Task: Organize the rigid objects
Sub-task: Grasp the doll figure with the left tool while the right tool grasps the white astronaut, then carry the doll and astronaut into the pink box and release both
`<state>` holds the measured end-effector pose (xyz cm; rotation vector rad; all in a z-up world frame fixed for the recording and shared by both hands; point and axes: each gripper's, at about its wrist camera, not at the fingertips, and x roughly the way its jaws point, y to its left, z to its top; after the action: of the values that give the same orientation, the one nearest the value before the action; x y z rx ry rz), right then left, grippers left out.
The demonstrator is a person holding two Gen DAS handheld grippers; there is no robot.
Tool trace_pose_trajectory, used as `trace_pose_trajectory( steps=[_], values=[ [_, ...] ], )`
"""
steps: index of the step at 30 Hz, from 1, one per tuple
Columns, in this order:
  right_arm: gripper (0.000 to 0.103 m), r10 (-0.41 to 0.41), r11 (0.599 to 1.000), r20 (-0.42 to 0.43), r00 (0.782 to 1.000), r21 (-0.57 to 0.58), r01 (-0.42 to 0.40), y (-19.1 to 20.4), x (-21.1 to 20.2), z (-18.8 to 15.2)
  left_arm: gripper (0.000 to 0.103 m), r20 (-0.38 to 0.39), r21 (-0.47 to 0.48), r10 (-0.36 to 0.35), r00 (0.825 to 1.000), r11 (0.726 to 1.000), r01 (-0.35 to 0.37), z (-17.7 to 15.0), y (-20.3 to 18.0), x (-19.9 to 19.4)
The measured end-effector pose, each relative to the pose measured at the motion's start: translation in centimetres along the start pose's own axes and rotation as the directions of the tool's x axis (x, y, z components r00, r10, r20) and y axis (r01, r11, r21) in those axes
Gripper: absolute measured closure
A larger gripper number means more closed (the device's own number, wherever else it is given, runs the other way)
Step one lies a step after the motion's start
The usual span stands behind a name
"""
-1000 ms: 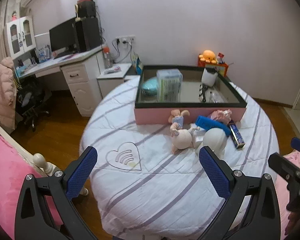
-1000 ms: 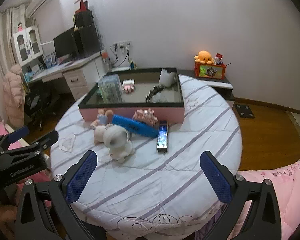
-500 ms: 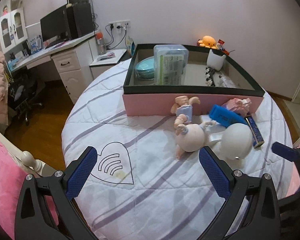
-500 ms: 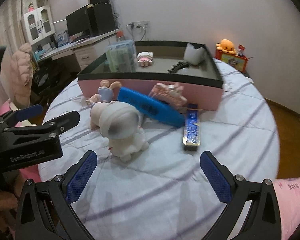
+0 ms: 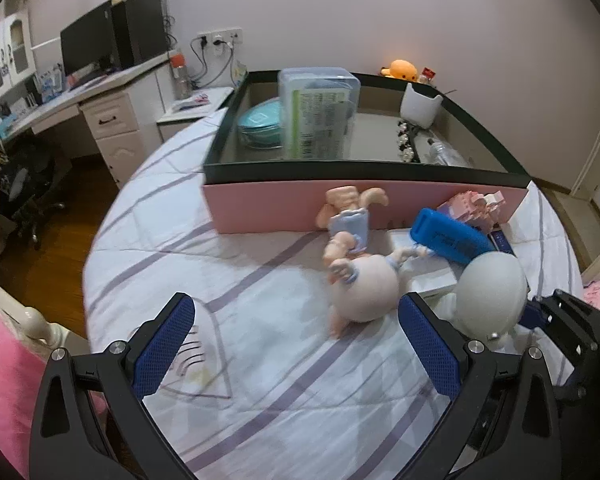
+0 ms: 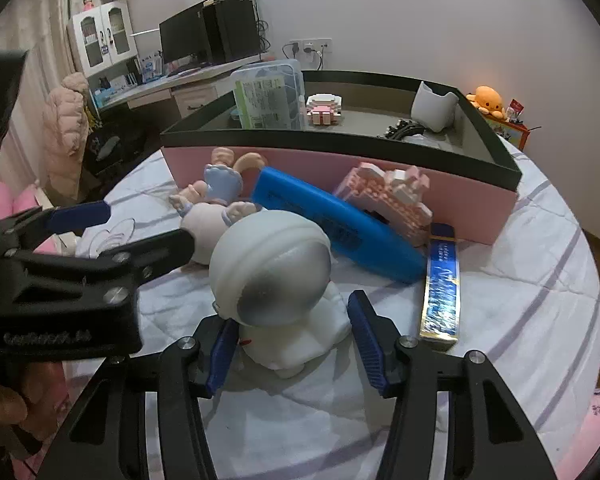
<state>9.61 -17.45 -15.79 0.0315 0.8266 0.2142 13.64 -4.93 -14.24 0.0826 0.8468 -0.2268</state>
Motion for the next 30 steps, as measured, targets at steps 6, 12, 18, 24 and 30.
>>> trace_pose_trajectory(
  steps=[6, 12, 18, 24, 30],
  values=[
    [0.048, -0.005, 1.000, -0.003, 1.000, 0.017, 0.005, -1.0, 0.0, -0.1, 0.000, -0.001, -0.023, 0.014, 1.000, 1.000, -0.014, 0.9, -0.6, 1.4],
    [0.048, 0.005, 1.000, -0.004, 1.000, 0.031, -0.005, -1.3, 0.2, 0.0, 0.015, -0.048, -0.050, -0.018, 0.999, 0.999, 0.015, 1.2, -0.6, 3.7],
    [0.048, 0.012, 0.999, -0.003, 1.000, 0.044, -0.012, -1.4, 0.2, 0.1, 0.058, -0.045, -0.034, -0.075, 0.996, 0.997, 0.074, 1.4, -1.1, 3.5],
    [0.048, 0.031, 0.997, 0.000, 1.000, 0.064, -0.031, -1.6, -0.3, -0.1, 0.060, -0.038, -0.028, -0.074, 0.997, 0.997, 0.073, 0.9, -0.6, 2.6],
    [0.048, 0.048, 0.996, 0.013, 0.999, 0.075, -0.049, -1.4, -1.1, 0.0, 0.060, -0.020, -0.029, -0.057, 0.998, 0.998, 0.057, 0.6, 0.4, 1.2]
  ],
)
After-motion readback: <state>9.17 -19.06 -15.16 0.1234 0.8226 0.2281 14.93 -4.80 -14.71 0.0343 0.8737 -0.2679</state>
